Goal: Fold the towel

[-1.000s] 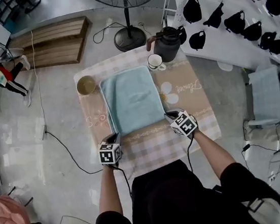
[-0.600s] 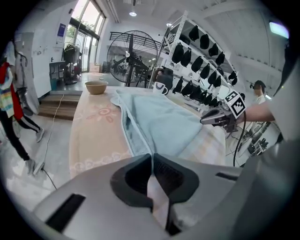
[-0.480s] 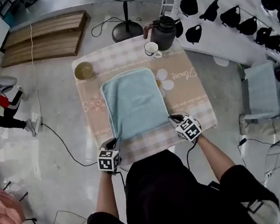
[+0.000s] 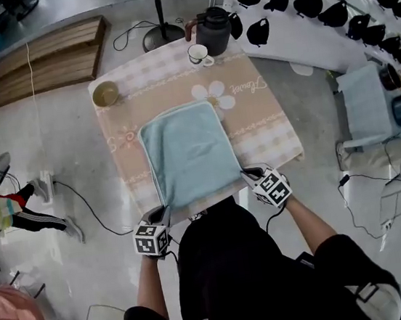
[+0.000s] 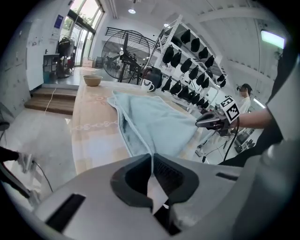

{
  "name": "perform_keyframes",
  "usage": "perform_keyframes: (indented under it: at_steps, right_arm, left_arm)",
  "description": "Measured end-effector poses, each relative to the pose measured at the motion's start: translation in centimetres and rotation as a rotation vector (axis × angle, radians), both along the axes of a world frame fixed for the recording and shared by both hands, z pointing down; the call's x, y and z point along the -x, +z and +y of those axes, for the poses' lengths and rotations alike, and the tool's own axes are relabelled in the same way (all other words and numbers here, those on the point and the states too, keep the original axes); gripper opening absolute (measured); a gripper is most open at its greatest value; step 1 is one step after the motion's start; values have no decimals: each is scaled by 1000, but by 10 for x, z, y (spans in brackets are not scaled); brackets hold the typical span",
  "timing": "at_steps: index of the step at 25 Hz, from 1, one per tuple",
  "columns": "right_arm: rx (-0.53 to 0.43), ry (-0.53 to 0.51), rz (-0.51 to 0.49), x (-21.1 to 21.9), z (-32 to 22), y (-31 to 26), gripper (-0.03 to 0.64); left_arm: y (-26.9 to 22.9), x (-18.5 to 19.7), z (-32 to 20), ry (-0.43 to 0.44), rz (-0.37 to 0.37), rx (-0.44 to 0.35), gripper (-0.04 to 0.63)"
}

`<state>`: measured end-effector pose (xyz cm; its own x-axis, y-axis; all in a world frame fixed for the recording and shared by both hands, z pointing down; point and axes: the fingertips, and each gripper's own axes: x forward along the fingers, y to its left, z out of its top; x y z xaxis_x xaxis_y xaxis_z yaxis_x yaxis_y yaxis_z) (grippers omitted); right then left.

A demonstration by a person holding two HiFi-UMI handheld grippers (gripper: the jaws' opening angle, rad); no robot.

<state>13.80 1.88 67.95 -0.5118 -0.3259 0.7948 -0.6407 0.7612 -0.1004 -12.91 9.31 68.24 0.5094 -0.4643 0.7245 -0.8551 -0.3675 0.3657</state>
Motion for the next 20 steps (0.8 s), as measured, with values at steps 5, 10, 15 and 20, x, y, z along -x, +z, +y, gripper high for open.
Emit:
perform_keyframes:
  at_steps: [5,10,15,20]
  right_arm:
    - [-44,10,-9,0,-14,-23,17]
    - [-101,11,-5,13,-71,-61,17]
    - [-130,13,-21,32,-151,-97,17]
    - [-108,10,10,46,-212,-97,17]
  left_arm:
    - [-25,4,-17,-44,75,-25,20]
    - [-66,23,-69,-104,149,-72,20]
    - [-93,48,-139,-126,148,-120,21]
    - [-92,64,-213,-127,93,-114,21]
